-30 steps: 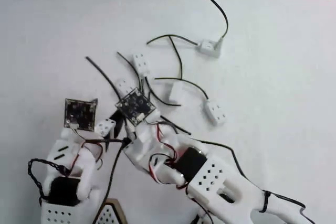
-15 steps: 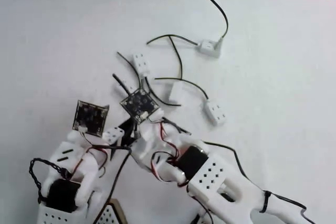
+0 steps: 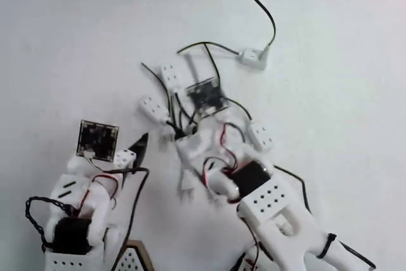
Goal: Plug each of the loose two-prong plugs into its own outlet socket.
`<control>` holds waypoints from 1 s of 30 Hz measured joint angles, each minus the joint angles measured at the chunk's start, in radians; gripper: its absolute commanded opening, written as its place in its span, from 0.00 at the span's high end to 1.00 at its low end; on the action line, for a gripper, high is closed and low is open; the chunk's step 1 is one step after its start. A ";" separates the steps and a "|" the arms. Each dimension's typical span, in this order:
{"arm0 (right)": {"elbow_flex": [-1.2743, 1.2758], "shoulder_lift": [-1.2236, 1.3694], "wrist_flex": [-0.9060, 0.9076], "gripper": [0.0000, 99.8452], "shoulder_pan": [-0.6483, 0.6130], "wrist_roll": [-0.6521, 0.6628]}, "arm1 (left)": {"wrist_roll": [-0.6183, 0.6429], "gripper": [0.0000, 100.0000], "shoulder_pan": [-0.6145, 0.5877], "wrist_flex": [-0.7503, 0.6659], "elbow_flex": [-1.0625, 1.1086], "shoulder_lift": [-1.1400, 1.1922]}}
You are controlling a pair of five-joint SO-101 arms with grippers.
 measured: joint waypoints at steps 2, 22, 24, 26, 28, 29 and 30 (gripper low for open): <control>0.000 0.000 -0.029 0.98 0.049 -0.023 | -0.009 0.71 -0.012 0.000 0.000 0.000; 0.098 0.000 -0.275 0.98 0.218 -0.034 | 0.123 0.65 -0.014 0.043 -0.658 1.086; 0.098 0.000 -0.281 0.98 0.227 -0.034 | 0.176 0.61 -0.014 0.054 -0.749 1.240; 0.098 0.000 -0.281 0.98 0.226 -0.034 | 0.232 0.60 -0.014 0.077 -0.836 1.387; 0.098 0.000 -0.281 0.98 0.222 -0.034 | 0.288 0.60 0.002 0.110 -0.922 1.527; 0.098 0.000 -0.281 0.98 0.222 -0.034 | 0.311 0.60 0.012 0.129 -0.968 1.588; 0.098 0.000 -0.281 0.98 0.222 -0.034 | 0.331 0.60 0.026 0.144 -1.010 1.649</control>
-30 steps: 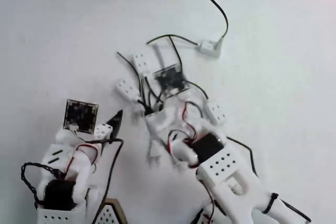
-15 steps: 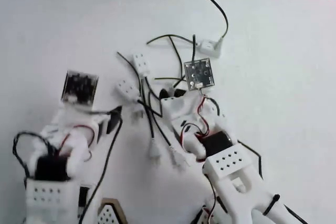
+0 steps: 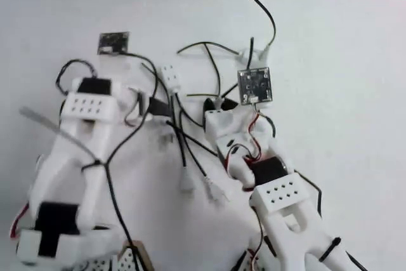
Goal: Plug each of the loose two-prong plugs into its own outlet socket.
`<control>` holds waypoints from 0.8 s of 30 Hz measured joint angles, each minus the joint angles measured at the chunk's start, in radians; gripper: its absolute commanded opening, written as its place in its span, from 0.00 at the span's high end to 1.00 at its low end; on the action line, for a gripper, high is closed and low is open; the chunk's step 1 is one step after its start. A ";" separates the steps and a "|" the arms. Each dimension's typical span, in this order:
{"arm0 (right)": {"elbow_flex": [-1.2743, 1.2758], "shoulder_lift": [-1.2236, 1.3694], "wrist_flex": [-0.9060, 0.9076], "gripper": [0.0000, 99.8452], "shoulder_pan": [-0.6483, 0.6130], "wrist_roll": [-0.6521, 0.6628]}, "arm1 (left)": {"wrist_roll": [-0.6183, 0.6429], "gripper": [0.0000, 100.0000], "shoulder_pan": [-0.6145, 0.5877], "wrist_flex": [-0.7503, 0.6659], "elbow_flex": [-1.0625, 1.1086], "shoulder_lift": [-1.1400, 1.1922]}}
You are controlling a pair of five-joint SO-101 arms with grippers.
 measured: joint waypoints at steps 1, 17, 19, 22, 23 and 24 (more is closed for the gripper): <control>0.000 0.000 0.000 0.98 0.000 0.000 | 0.017 0.60 0.012 0.012 -0.043 0.057; 0.000 0.000 0.000 0.98 0.000 0.000 | 0.163 0.65 0.005 0.031 -0.425 0.615; 0.000 0.000 0.000 0.98 0.000 0.000 | 0.167 0.72 -0.026 0.031 -0.448 0.634; 0.000 0.000 0.000 0.98 0.000 0.000 | 0.169 0.84 -0.060 0.031 -0.485 0.651; 0.000 0.000 0.000 0.98 0.000 0.000 | 0.169 0.88 -0.064 0.031 -0.496 0.652; 0.000 0.000 0.000 0.98 0.000 0.000 | 0.161 0.92 -0.066 0.028 -0.503 0.652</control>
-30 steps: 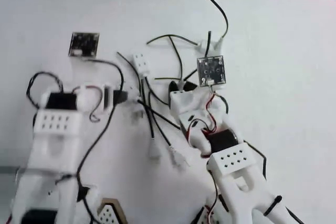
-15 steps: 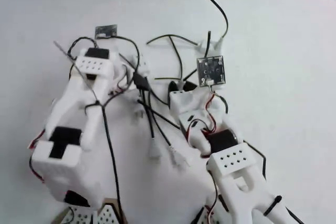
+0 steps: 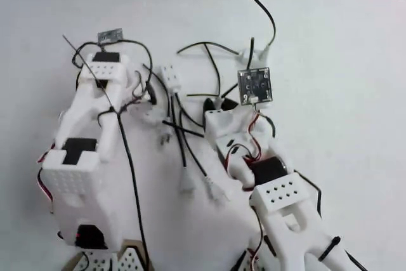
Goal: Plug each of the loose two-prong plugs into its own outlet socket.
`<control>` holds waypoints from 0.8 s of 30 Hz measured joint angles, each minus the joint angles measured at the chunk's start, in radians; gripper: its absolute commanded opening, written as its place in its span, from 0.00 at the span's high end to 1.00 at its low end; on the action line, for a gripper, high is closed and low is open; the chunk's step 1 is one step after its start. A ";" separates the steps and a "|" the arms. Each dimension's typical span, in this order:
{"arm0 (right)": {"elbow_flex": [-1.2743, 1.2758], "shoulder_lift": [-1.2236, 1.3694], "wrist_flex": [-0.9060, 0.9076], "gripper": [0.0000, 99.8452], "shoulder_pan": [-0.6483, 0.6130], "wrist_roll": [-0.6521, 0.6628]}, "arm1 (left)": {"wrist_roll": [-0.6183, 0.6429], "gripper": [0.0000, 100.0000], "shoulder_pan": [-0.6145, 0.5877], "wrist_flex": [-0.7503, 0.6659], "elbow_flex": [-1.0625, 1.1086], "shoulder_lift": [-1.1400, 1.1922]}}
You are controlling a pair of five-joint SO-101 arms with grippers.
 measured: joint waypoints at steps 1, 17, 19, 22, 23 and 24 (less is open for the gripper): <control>0.000 0.000 0.000 0.98 0.000 0.000 | -0.018 0.95 0.000 0.000 -0.008 0.000; 0.017 0.000 -0.003 0.98 0.000 0.000 | -0.115 0.65 0.021 0.295 -0.181 -0.025; 0.017 0.000 -0.003 0.98 0.000 0.000 | -0.143 0.65 0.021 0.350 -0.227 -0.043; 0.017 0.000 -0.003 0.98 0.000 0.000 | -0.287 0.65 0.021 0.393 -0.267 -0.055; 0.017 0.000 -0.003 0.98 0.000 0.000 | -0.356 0.65 0.021 0.397 -0.272 -0.057; 0.017 0.000 -0.003 0.98 0.000 0.000 | -0.436 0.65 0.021 0.402 -0.273 -0.057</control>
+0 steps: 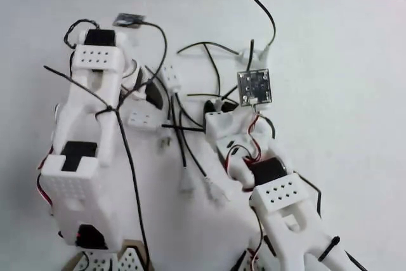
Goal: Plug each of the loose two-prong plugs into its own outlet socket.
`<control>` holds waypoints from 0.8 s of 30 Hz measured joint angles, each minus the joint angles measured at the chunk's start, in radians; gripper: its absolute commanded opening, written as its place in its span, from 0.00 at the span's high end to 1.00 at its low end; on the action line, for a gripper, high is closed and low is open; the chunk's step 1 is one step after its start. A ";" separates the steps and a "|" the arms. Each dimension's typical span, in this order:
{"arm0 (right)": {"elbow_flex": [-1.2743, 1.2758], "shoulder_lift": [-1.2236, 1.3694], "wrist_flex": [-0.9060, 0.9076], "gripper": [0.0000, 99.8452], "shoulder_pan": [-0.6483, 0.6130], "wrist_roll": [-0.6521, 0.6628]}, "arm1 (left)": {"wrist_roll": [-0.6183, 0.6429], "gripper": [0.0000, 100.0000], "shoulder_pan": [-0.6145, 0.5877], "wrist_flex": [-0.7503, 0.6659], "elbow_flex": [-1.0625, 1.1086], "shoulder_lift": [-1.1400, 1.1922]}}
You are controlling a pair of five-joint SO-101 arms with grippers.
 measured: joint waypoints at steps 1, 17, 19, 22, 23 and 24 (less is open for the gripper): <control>0.000 0.000 0.000 0.98 0.000 0.000 | -0.084 0.65 0.000 0.002 0.000 0.000; 0.000 0.000 -0.005 0.98 0.008 0.000 | -1.126 0.65 -0.026 -0.207 0.160 0.000; 0.000 0.000 -0.005 0.98 0.008 0.000 | -1.152 0.65 -0.026 -0.282 0.238 0.000; 0.000 0.000 -0.006 0.98 0.008 0.000 | -1.168 0.65 -0.018 -0.379 0.336 0.000; 0.000 0.000 -0.006 0.98 0.008 0.000 | -1.168 0.65 -0.011 -0.407 0.359 0.000; 0.000 0.000 -0.006 0.98 0.008 0.000 | -1.168 0.66 -0.002 -0.427 0.381 0.000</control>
